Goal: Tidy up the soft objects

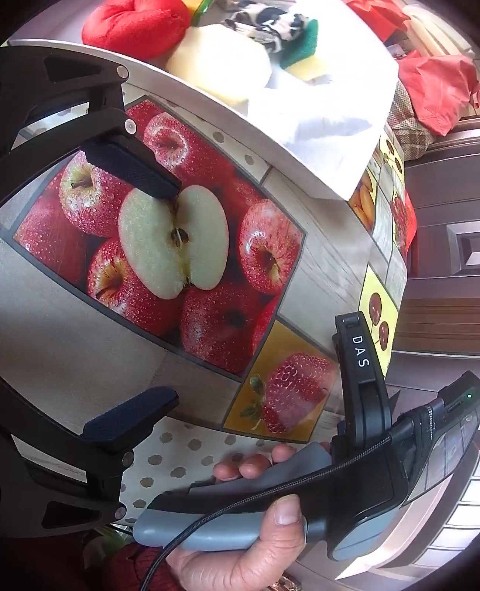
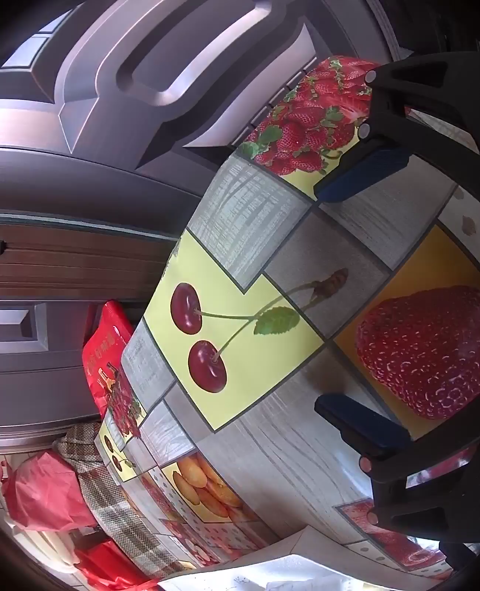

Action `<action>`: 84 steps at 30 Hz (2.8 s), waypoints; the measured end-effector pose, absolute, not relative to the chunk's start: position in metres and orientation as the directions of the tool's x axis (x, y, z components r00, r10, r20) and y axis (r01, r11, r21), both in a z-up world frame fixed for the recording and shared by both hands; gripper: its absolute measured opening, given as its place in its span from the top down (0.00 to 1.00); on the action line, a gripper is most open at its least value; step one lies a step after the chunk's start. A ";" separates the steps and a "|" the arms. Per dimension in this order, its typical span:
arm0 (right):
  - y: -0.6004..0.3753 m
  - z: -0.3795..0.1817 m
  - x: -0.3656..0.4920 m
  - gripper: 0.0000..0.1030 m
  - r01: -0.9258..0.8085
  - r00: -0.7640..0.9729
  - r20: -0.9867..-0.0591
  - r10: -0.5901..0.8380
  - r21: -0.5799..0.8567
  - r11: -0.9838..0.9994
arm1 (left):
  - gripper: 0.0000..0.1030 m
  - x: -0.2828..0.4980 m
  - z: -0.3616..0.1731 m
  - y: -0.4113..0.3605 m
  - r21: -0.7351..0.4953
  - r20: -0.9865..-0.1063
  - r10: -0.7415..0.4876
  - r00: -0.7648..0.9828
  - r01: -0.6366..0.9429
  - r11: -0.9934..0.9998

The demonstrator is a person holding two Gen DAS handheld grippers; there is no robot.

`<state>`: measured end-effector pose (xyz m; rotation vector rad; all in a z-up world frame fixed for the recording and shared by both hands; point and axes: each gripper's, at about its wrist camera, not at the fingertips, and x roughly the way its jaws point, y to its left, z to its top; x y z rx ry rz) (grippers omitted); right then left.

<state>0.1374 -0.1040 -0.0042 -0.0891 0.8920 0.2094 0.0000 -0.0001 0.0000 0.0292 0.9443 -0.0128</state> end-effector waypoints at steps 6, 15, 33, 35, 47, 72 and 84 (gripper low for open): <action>-0.104 -0.004 0.138 0.00 -0.218 0.610 -0.780 0.135 -0.001 0.976 | 0.01 0.000 0.000 0.000 0.019 -0.810 0.002 0.586 0.024 1.000; -0.106 -0.007 0.138 0.00 -0.219 0.610 -0.779 0.142 0.007 0.976 | 0.01 0.000 0.000 0.000 0.019 -0.810 0.002 0.586 0.024 1.000; -0.100 -0.006 0.138 0.00 -0.227 0.612 -0.777 0.147 0.006 0.974 | 0.01 0.002 0.001 0.000 0.018 -0.810 0.001 0.586 0.024 1.000; -0.100 -0.005 0.138 0.00 -0.227 0.613 -0.777 0.147 0.005 0.974 | 0.01 0.003 0.000 0.000 0.018 -0.810 0.000 0.586 0.024 1.000; -0.096 -0.006 0.138 0.00 -0.232 0.614 -0.774 0.153 0.008 0.973 | 0.01 0.009 -0.001 -0.010 0.018 -0.810 0.001 0.586 0.024 1.000; -0.096 -0.005 0.138 0.00 -0.231 0.616 -0.772 0.158 0.015 0.973 | 0.01 0.010 0.000 -0.011 0.019 -0.810 0.002 0.586 0.024 1.000; -0.095 -0.006 0.138 0.00 -0.231 0.616 -0.773 0.151 0.006 0.973 | 0.01 0.010 0.000 -0.011 0.019 -0.810 0.002 0.586 0.024 1.000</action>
